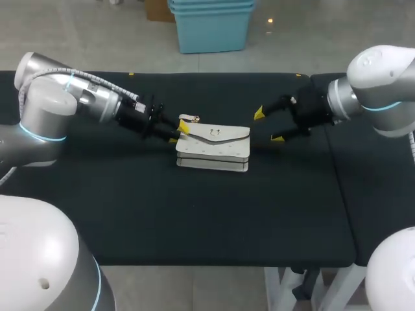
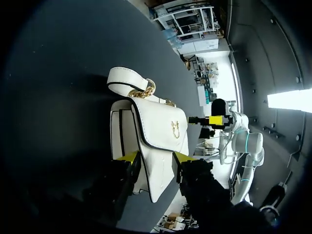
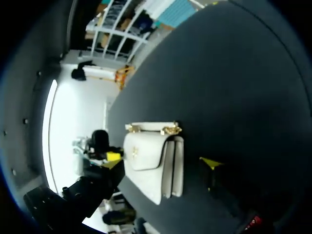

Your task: Pick up the bag, open it, inspect its contents, close it, and place it on the opposite side

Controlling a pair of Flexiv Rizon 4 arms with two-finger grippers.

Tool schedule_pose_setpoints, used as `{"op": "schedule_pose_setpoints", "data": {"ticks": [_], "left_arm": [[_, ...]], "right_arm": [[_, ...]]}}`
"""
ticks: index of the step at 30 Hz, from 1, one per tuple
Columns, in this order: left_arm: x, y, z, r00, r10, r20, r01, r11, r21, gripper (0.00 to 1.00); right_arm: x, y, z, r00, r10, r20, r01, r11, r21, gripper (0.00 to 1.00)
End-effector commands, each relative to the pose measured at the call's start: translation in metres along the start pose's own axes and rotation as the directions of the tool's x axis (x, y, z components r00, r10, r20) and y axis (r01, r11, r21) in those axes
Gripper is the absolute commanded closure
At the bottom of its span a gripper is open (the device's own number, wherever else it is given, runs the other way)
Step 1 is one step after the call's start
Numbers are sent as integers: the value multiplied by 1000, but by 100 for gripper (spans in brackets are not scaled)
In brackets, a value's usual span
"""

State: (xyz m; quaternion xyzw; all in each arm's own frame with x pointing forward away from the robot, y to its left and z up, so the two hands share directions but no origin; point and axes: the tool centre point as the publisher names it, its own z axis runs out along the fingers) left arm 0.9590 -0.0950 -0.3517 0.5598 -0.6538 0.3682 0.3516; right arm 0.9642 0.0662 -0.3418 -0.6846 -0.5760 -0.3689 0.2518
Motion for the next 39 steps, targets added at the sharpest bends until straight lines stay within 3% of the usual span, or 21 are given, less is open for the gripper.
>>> {"op": "schedule_pose_setpoints", "data": {"ticks": [1, 9, 12, 19, 25, 28, 39], "left_arm": [[6, 5, 5, 999, -18, 38, 18, 1000, 3, 58], [4, 11, 9, 993, -49, 107, 51, 999, -16, 64], [1, 11, 7, 991, -55, 119, 58, 998, -15, 100], [-6, 1, -4, 988, -50, 147, 54, 998, -24, 100], [-22, -17, -24, 981, -55, 187, 61, 998, -24, 100], [-27, -24, -32, 966, -30, 257, 41, 998, -38, 100], [-27, -24, -32, 966, -30, 257, 41, 998, -38, 100]], "right_arm": [[-1, -2, -13, 996, -18, 86, 19, 1000, -8, 0], [-9, 4, -23, 988, -56, 142, 56, 998, 10, 0], [-9, 7, -27, 981, -66, 180, 63, 998, 26, 0], [-6, 21, -45, 959, -80, 272, 68, 996, 51, 0], [-17, 38, -68, 915, -106, 388, 81, 994, 79, 0], [-17, 38, -68, 915, -106, 388, 81, 994, 79, 0], [-17, 38, -68, 915, -106, 388, 81, 994, 79, 0]]}}
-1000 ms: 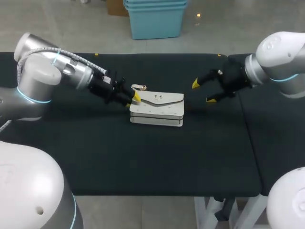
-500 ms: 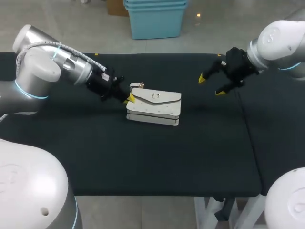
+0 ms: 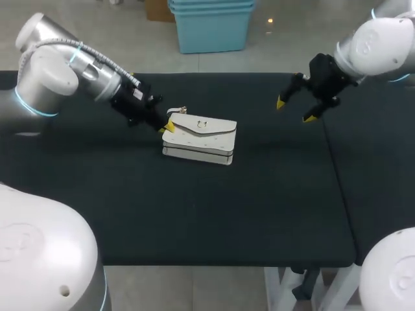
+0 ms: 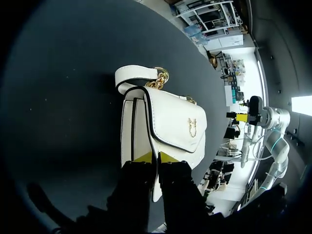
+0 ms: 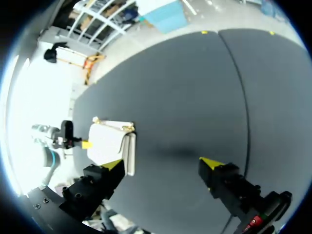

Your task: Pick up the bag, open it, inspect its contents, close it, and place it on the opposite side

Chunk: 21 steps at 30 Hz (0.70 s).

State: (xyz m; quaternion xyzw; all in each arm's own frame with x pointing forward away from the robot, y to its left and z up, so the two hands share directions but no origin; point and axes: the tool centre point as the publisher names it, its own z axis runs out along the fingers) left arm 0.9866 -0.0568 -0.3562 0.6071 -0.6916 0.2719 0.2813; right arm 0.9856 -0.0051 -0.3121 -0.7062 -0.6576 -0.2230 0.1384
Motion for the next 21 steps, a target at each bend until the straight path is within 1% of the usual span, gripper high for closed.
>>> {"op": "schedule_pose_setpoints", "data": {"ticks": [1, 5, 6, 7, 8, 9, 10, 11, 12, 13, 14, 15, 16, 17, 18, 19, 21], "left_arm": [[-1, -1, 1, 1000, 0, -3, 0, 1000, -1, 100], [-1, -1, 1, 1000, 0, -3, 0, 1000, -1, 100], [-4, -4, -2, 1000, 3, -4, -3, 1000, 13, 100], [-9, -7, -7, 1000, 17, 0, -17, 1000, 20, 100], [-14, -10, -12, 1000, 27, -10, -27, 1000, 15, 100], [-18, -12, -17, 999, 35, 0, -35, 999, 28, 100], [-22, -15, -22, 999, 50, 13, -50, 999, 12, 100], [-25, -17, -25, 999, 42, 9, -42, 999, 19, 100], [-30, -20, -31, 999, 44, 19, -44, 999, 28, 100], [-37, -25, -39, 999, 44, 10, -44, 999, 26, 100], [-40, -28, -44, 999, 35, 18, -36, 999, 39, 100], [-47, -34, -53, 999, 37, 20, -38, 999, 39, 100], [-52, -38, -60, 1000, 25, 14, -25, 998, 53, 100], [-56, -41, -64, 999, 24, 39, -27, 998, 62, 100], [-60, -44, -70, 999, 26, 38, -29, 998, 58, 100], [-65, -47, -76, 998, 19, 56, -23, 997, 68, 100], [-73, -53, -85, 998, 14, 69, -19, 997, 78, 100]], "right_arm": [[2, 0, 0, 1000, 2, 13, -2, 1000, 1, 0], [2, 0, 0, 1000, 2, 13, -2, 1000, 1, 0], [2, 1, 0, 1000, -7, 29, 8, 1000, -9, 0], [-1, 6, -1, 997, -14, 78, 17, 999, -42, 0], [-4, 10, -3, 996, -28, 88, 32, 998, -52, 0], [-8, 15, -6, 994, -36, 102, 42, 998, -56, 0], [-12, 19, -9, 987, -48, 151, 60, 995, -76, 0], [-15, 23, -11, 985, -53, 161, 66, 994, -81, 0], [-19, 27, -15, 984, -62, 169, 77, 993, -84, 0], [-27, 36, -18, 975, -53, 215, 74, 993, -89, 0], [-31, 40, -20, 974, -55, 221, 75, 994, -83, 0], [-40, 49, -25, 971, -39, 234, 55, 997, -63, 0], [-47, 55, -28, 961, -24, 275, 44, 997, -67, 0], [-54, 61, -31, 962, -23, 273, 38, 998, -50, 0], [-60, 67, -36, 958, -2, 287, 18, 998, -52, 0], [-65, 72, -40, 942, 13, 335, 9, 998, -63, 0], [-75, 80, -49, 942, 33, 335, -13, 998, -63, 0]]}}
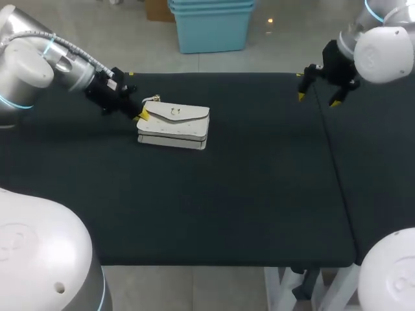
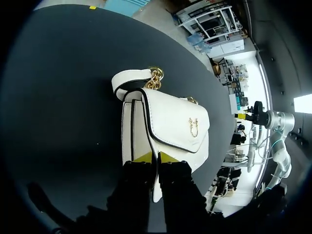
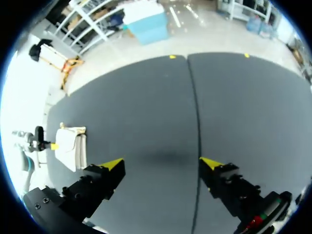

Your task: Pick up the bag, open it, inspect its contents, close it, and place it on the opposite side

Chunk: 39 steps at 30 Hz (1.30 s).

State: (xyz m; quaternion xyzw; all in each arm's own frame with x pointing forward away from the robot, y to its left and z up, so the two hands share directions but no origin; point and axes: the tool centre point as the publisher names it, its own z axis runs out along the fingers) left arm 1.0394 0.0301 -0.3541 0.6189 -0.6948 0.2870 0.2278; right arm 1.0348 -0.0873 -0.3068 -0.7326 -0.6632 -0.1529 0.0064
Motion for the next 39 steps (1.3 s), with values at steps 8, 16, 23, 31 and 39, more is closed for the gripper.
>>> {"op": "schedule_pose_setpoints", "data": {"ticks": [8, 16, 23, 31, 39], "left_arm": [[-48, -37, -46, 996, -32, 79, 31, 999, 20, 100], [-79, -55, -70, 987, -66, 146, 58, 997, 56, 100], [-107, -73, -95, 981, -81, 176, 69, 995, 69, 100], [-139, -96, -123, 976, -100, 196, 83, 992, 94, 100], [-163, -124, -153, 976, -107, 190, 82, 987, 136, 100]], "right_arm": [[-43, 50, -21, 988, 79, 134, -89, 994, 70, 0], [-66, 70, -32, 976, 116, 186, -130, 990, 61, 0], [-77, 81, -33, 964, 122, 234, -141, 988, 65, 0], [-83, 81, -33, 957, 135, 256, -158, 985, 69, 0], [-88, 81, -36, 949, 158, 272, -182, 981, 66, 0]]}}
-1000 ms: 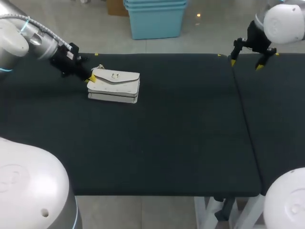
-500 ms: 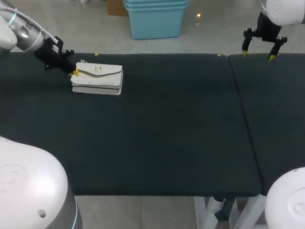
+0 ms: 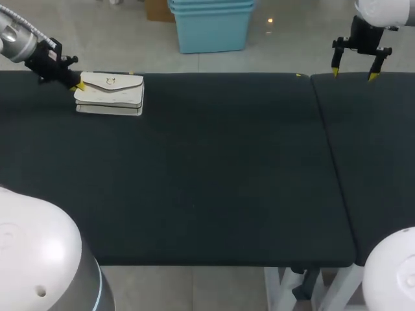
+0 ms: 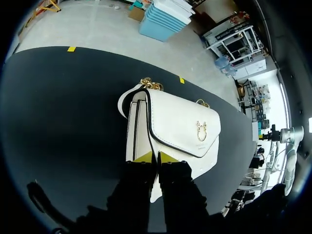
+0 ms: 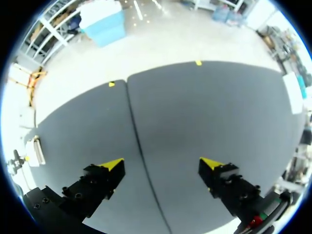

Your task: Pick up the bag, open it, inspect its contents, close it, and place it on the opposite side

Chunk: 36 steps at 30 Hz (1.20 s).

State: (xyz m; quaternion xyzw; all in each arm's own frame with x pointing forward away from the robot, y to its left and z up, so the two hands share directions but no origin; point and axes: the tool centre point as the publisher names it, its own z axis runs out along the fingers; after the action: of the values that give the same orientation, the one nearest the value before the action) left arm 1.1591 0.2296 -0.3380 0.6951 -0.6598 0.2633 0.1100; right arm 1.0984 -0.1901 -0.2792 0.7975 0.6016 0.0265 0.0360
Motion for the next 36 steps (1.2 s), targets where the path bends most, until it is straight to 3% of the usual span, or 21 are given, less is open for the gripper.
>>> {"op": "schedule_pose_setpoints", "data": {"ticks": [1, 10, 24, 26, 27, 29, 36], "left_arm": [[-14, -23, -6, 1000, -2, -19, 1, 999, -36, 100], [-35, -44, -22, 1000, -7, 9, 7, 1000, -30, 100], [-60, -39, -16, 1000, -30, -9, 29, 995, -100, 97], [-60, -38, -15, 1000, -26, -13, 24, 994, -106, 62], [-61, -38, -15, 1000, -24, -15, 22, 994, -108, 49], [-61, -38, -15, 1000, -22, -19, 20, 994, -109, 3], [-52, -26, -28, 1000, -2, -31, -1, 997, -80, 0]], "right_arm": [[1, 1, -2, 1000, 11, 13, -11, 1000, 6, 0], [1, 0, 0, 999, 20, 26, -21, 1000, 18, 0], [2, 1, -3, 999, 17, 31, -17, 1000, 11, 0], [2, 0, -3, 999, 18, 32, -18, 1000, 10, 0], [3, 0, -3, 999, 18, 31, -18, 1000, 10, 0], [3, 0, -3, 999, 18, 30, -18, 1000, 10, 0], [2, -1, -5, 999, 17, 28, -17, 1000, 7, 0]]}}
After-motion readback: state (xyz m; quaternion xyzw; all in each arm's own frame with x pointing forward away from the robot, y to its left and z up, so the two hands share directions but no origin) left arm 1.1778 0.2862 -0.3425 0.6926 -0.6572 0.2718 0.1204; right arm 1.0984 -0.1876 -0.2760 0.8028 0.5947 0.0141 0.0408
